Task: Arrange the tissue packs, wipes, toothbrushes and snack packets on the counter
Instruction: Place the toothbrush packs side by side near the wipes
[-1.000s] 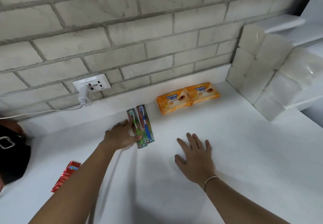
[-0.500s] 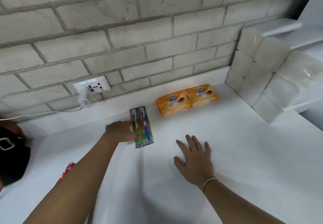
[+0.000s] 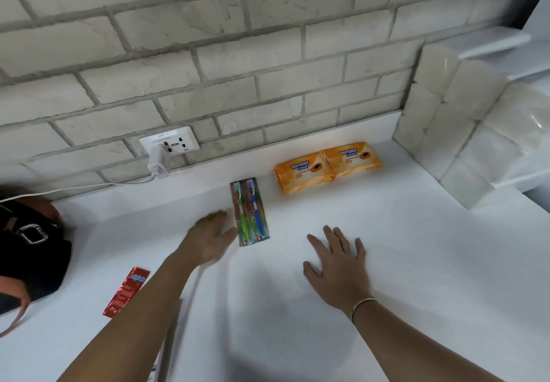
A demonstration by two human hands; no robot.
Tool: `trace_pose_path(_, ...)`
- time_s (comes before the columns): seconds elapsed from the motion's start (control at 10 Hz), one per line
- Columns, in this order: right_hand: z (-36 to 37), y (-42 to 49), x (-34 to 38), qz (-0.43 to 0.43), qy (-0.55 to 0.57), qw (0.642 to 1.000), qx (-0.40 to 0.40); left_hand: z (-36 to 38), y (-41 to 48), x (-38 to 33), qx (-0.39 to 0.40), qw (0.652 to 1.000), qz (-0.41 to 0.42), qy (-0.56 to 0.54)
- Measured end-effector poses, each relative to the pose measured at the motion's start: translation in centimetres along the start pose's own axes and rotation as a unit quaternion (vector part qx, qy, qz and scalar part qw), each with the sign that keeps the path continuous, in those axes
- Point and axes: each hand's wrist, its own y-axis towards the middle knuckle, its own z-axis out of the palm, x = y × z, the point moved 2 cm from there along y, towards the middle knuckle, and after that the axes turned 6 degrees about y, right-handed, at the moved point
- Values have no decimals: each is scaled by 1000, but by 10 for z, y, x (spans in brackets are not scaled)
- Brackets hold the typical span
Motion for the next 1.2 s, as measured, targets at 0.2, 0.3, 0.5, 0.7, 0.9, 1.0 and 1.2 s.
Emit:
trace_pose_path(0.2,0,3,0,-4,0,1000,5,27,-87,32,-189,975,29,-116)
trace_pose_path(0.3,-4,8,-1,5,-4,1000,6,28,-131,46,-252,963,-4,-96)
trace_pose_path(0.5,2,0,-1,-4,-17,1000,18,51,-197,85,-171,974,-146,-9)
trace_pose_path(0.7,1,0,0,-3,-21,999,25,54,-212,79,-171,969,-176,-18)
trace_pose_path(0.9,0,-1,0,-4,-6,1000,19,49,-215,62,-200,957,-185,-99)
trace_pose_path(1.0,0,-1,-1,-4,-4,1000,19,42,-206,52,-205,934,-177,-232)
trace_pose_path(1.2,1,-1,0,1,5,1000,23,45,-173,38,-158,846,-167,-481)
